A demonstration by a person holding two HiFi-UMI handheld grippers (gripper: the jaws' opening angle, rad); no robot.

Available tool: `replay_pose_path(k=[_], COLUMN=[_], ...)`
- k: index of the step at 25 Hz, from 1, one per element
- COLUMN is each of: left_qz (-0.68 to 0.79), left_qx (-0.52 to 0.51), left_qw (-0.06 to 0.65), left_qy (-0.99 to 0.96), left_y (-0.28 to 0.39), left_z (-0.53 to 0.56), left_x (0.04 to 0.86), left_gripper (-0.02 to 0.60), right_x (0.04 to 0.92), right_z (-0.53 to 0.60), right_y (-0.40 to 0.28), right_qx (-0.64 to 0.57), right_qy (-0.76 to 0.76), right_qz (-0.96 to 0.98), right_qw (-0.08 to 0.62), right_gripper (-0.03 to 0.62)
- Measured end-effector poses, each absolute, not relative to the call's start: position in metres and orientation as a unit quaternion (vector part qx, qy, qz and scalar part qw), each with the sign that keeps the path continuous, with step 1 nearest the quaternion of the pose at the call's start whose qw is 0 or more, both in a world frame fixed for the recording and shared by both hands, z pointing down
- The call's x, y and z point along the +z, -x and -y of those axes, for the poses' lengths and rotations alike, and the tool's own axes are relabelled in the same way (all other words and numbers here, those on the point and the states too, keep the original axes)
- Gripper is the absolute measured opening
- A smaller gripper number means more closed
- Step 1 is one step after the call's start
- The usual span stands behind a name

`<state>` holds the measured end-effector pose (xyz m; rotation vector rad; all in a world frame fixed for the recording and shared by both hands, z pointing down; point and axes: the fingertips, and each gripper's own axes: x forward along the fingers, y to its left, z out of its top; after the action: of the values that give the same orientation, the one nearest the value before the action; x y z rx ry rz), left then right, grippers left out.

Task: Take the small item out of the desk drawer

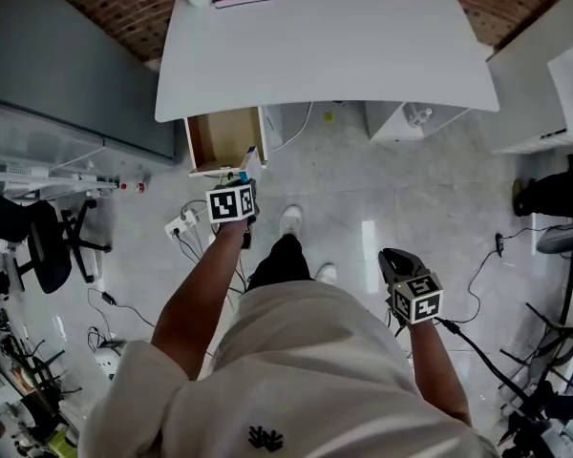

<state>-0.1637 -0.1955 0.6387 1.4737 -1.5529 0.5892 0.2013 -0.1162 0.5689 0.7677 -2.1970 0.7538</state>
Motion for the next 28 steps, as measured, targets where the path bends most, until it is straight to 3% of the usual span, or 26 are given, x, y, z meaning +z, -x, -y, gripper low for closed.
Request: replay_pose_path(k=[13, 28], left_qz=[0.612, 0.608], left_qx=[0.231, 0.217], left_qw=[0.432, 0.42], left_qy=[-0.621, -0.637], left_y=[0.095, 0.066], left_z=[0.073, -0.009], left_x=[0.566, 0.533], left_gripper=[0.1, 0.1], right_x=[0.536, 0.533], right_z=[0.061, -0.011], right_y=[-0.202, -0.211], right_qx=[0.255, 0.231], right_qy=[-0.253, -0.227], right_qz=[0.881, 0.889], right_qw=[0.308, 0.325], right_gripper=[0.041, 0.039])
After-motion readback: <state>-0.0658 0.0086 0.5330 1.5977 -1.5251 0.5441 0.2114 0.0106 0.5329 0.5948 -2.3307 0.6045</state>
